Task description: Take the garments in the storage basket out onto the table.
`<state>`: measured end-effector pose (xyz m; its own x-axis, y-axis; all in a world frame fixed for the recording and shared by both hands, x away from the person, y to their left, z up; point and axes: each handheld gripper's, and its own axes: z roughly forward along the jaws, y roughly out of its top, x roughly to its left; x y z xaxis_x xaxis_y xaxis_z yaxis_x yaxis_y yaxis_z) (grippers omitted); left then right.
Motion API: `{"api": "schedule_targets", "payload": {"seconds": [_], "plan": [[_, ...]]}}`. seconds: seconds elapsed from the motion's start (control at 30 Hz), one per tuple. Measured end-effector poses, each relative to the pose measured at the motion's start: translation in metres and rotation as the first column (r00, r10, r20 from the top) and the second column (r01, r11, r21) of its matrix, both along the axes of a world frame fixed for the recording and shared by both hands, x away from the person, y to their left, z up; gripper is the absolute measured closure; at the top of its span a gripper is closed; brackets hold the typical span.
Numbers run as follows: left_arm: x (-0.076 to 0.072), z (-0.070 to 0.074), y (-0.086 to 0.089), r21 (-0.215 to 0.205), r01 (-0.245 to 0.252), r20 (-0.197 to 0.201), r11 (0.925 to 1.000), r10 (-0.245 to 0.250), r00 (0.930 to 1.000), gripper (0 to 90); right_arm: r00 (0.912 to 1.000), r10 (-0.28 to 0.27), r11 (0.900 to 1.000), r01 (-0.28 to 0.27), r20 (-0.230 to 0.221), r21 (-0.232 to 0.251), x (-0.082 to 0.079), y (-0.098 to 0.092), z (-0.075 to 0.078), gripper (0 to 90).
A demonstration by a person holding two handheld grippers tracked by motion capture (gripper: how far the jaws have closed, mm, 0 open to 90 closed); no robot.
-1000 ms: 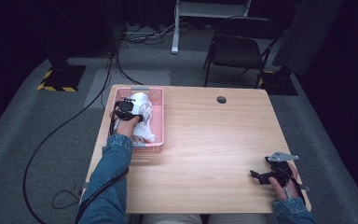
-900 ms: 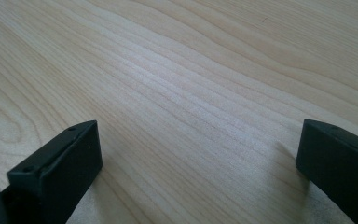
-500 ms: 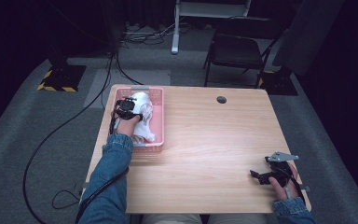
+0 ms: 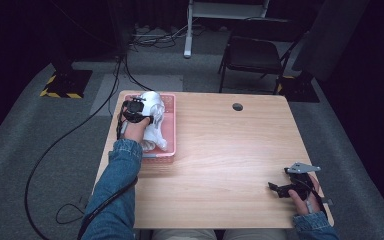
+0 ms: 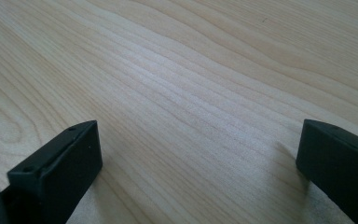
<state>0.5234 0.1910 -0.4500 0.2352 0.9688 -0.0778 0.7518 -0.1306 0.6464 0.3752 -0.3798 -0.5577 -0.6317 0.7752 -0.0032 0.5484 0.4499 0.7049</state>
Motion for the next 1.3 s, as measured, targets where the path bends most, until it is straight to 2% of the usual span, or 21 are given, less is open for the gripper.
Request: {"api": "schedule_targets", "payload": {"seconds": [0.47, 0.93, 1.3], "plan": [[-0.005, 0.038, -0.012, -0.006, 0.012, 0.017, 0.9999, -0.011, 0.9998, 48.5, 1.0000, 0.000, 1.000, 0.000, 0.000, 0.000, 0.000, 0.000, 0.000, 0.0], [-0.012, 0.064, -0.034, -0.007, 0.047, 0.047, 0.9989, -0.046, 0.9978, 48.3, 1.0000, -0.002, 1.000, 0.002, 0.000, 0.001, 0.000, 0.000, 0.000, 0.0], [-0.016, 0.078, -0.053, -0.008, 0.076, 0.068, 0.9971, -0.075, 0.9949, 48.2, 1.0000, -0.001, 1.000, 0.001, 0.000, 0.001, 0.000, 0.000, 0.000, 0.0]]}}
